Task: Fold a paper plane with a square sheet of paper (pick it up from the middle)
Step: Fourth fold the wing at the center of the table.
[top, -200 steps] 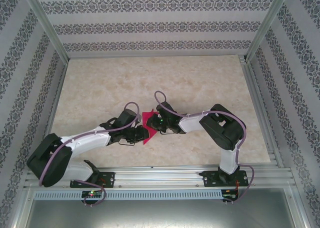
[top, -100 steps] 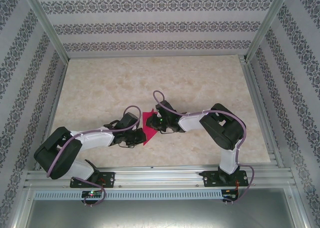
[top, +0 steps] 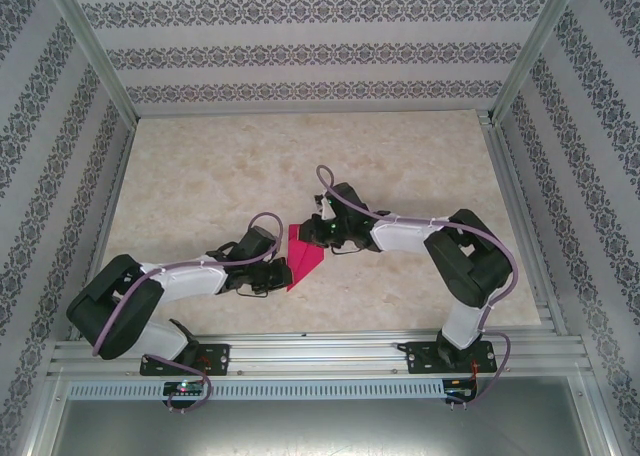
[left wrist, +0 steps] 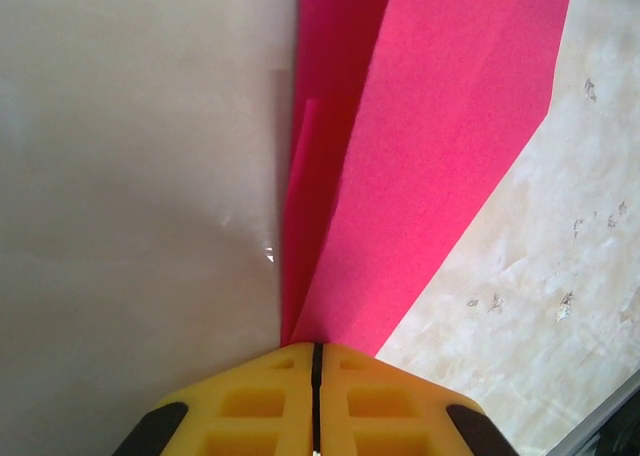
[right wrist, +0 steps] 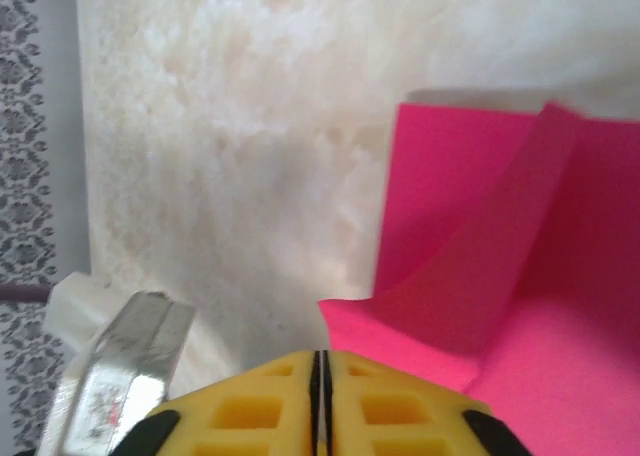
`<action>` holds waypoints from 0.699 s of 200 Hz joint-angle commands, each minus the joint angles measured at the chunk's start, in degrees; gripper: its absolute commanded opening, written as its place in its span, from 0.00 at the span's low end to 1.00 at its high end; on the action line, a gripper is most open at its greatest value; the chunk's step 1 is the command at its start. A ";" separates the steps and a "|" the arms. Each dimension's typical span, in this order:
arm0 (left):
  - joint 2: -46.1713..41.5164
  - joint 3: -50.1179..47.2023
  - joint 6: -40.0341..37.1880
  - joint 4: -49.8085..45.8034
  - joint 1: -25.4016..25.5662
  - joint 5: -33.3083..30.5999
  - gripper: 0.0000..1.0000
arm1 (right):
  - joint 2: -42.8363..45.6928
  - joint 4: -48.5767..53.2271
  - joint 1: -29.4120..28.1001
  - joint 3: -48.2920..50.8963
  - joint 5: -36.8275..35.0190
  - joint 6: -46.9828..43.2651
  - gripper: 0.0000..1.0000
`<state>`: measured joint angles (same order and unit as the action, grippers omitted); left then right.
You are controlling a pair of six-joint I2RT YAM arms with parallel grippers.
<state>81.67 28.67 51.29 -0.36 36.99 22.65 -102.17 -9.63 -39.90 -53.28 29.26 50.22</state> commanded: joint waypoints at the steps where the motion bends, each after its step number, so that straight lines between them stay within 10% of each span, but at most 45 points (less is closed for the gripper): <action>1: 3.21 -1.31 -2.02 -8.40 -0.42 -1.36 0.09 | -0.56 -0.09 -3.21 -0.24 1.75 -1.30 0.05; 140: 5.94 -1.79 -3.29 -10.95 -0.42 -3.92 0.05 | -10.04 -8.61 -0.46 2.56 -0.79 -2.34 0.04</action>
<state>83.26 30.00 49.95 -0.97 36.99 23.29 -109.89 -15.18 -43.20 -51.11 31.18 49.45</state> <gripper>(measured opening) 0.065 0.044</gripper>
